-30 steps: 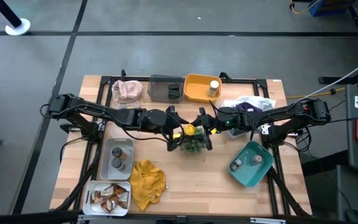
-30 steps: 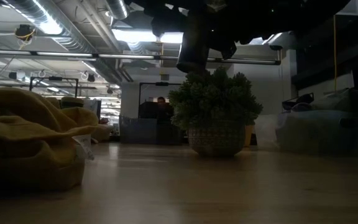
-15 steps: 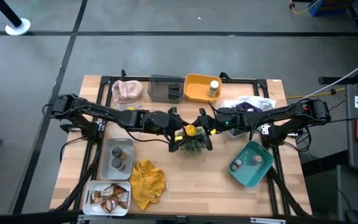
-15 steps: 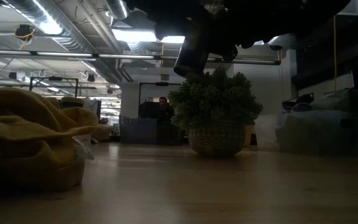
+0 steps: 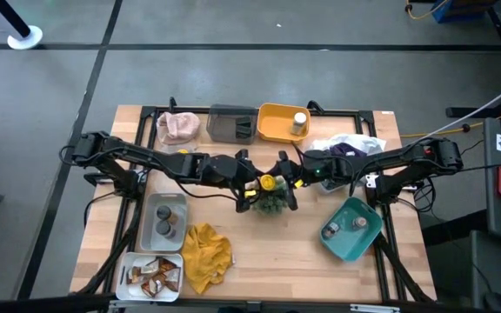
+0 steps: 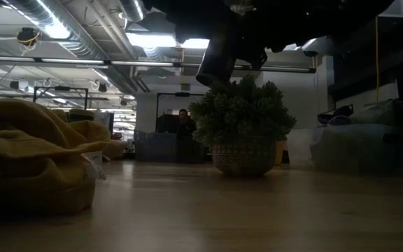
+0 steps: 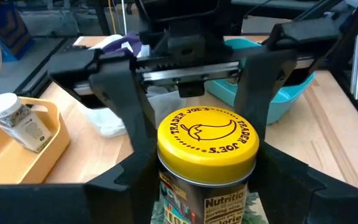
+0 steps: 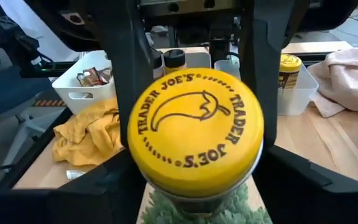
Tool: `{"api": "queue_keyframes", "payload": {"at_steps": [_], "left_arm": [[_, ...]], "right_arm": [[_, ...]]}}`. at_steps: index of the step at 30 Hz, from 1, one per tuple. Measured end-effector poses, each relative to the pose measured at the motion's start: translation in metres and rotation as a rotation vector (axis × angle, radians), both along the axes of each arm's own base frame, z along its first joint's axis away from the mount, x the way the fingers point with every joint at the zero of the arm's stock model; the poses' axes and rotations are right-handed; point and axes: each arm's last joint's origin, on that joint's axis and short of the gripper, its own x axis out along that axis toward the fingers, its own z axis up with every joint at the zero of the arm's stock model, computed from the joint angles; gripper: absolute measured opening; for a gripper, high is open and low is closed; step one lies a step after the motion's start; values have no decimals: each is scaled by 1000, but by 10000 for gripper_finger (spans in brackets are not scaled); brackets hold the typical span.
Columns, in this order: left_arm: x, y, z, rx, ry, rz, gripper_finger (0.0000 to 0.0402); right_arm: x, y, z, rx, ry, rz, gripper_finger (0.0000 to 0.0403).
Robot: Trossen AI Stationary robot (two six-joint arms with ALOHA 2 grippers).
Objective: Sort spices by type
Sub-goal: Put the yellow spice bottle into the transparent bin
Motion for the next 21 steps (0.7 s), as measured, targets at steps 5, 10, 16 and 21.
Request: {"api": "queue_keyframes", "payload": {"at_steps": [5,10,16,21], "left_arm": [[1,0,4,31,-9,-13,206],[-5,1,10,43,-3,8,207],[-25,5,31,62,-16,74,209],[-55,6,53,63,-11,139,210]], "right_arm": [[0,0,0,1,4,0,300],[0,0,-1,-2,12,-1,315],[-2,0,-1,-5,21,-5,316],[-4,0,0,-6,32,-7,316]]}}
